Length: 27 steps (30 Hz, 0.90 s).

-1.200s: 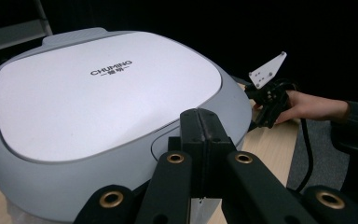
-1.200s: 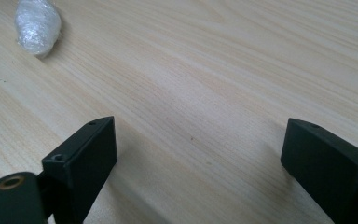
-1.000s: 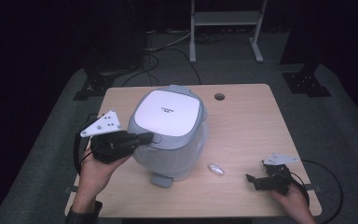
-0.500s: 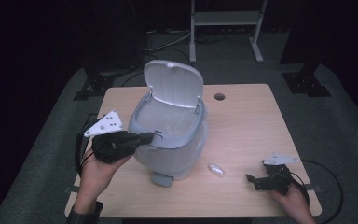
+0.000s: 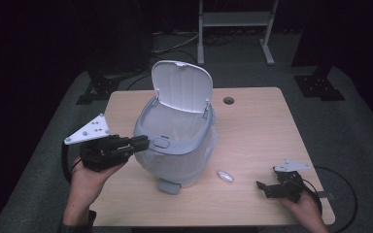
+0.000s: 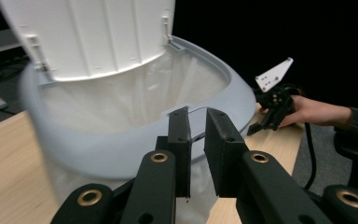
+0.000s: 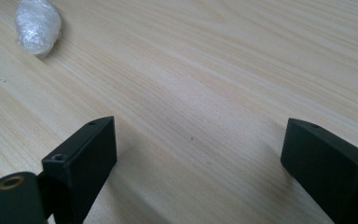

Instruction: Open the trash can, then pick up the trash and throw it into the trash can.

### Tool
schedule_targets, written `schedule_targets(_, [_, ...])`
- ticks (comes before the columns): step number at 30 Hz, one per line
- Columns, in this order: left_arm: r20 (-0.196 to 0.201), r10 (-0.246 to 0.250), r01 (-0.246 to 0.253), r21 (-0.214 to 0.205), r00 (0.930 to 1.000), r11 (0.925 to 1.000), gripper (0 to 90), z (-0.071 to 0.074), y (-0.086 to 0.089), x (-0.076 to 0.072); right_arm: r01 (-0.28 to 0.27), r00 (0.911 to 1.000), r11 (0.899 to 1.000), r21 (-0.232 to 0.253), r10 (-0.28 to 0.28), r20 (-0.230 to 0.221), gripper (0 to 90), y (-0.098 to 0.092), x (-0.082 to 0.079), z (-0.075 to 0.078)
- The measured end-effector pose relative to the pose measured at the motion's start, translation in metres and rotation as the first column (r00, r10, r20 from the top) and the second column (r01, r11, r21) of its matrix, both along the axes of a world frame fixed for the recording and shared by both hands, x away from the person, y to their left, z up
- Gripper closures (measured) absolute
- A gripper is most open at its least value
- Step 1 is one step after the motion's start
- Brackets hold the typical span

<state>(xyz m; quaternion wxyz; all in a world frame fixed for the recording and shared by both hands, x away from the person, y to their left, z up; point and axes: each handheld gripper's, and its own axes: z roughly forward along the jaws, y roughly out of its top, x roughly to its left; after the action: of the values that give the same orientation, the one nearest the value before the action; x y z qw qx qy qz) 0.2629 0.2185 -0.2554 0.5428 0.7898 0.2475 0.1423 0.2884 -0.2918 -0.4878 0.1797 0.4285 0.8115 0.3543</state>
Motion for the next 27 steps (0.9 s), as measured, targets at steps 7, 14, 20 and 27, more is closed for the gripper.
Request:
schedule_targets(7, [0.0, 0.048, -0.048, 0.011, 0.9989, 0.9988, 73.1, -0.002, 0.016, -0.009, -0.001, 1.0, 1.0, 0.0, 0.001, 0.001, 9.4, 0.0, 0.0, 0.0])
schedule_targets(14, [-0.017, 0.072, -0.072, 0.036, 0.9972, 0.9968, 69.5, -0.012, 0.028, -0.013, -0.001, 1.0, 1.0, 0.0, 0.001, 0.0, 9.4, 0.0, 0.0, 0.0])
schedule_targets(20, [-0.022, 0.096, -0.095, 0.042, 0.9951, 0.9945, 66.4, -0.015, 0.033, -0.015, -0.001, 1.0, 1.0, 0.0, 0.001, 0.0, 9.4, 0.0, 0.0, 0.0])
schedule_targets(27, [-0.03, 0.117, -0.115, 0.071, 0.9926, 0.9908, 56.4, -0.029, 0.036, -0.013, -0.002, 1.0, 1.0, -0.001, 0.002, 0.002, 9.4, -0.001, 0.0, 0.0])
